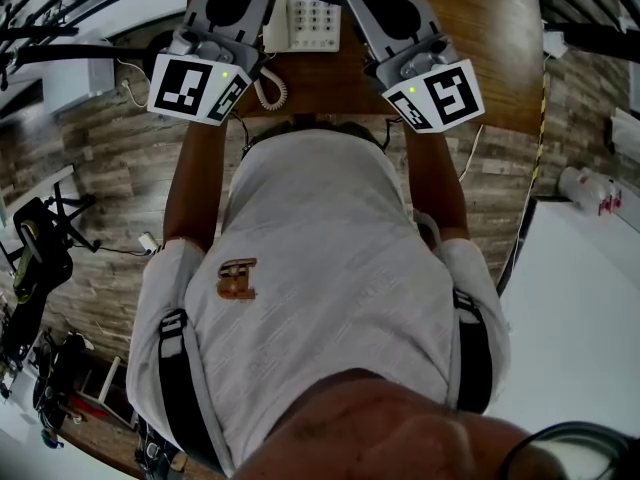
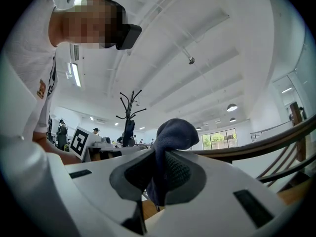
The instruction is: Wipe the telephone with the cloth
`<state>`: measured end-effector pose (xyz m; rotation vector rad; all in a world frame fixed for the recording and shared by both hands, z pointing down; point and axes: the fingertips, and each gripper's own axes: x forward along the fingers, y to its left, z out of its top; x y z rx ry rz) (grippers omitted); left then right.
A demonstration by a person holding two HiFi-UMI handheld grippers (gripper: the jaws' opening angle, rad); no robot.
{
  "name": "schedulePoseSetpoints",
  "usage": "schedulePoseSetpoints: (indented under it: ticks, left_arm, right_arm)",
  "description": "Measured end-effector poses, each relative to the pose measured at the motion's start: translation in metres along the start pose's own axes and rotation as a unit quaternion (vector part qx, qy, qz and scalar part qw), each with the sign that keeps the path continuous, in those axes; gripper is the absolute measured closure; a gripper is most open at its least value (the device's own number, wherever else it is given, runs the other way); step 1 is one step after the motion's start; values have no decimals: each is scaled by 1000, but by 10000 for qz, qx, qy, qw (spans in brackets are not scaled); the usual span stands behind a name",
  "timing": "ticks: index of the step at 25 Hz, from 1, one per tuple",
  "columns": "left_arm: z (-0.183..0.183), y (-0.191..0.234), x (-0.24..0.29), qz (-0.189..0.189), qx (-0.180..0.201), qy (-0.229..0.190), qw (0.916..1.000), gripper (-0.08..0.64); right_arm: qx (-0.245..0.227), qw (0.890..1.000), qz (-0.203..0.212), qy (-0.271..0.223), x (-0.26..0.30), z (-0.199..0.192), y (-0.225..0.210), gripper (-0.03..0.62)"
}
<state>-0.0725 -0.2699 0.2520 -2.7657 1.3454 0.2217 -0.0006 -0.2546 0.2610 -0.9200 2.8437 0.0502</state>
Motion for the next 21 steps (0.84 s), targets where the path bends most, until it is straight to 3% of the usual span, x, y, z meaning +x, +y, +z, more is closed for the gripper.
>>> schedulePoseSetpoints:
  ticks: [21]
  left_arm:
    - [-6, 9, 3, 3, -21, 35, 10000, 541]
  right_arm:
    - [27, 10000, 16, 31, 9, -5, -4, 532]
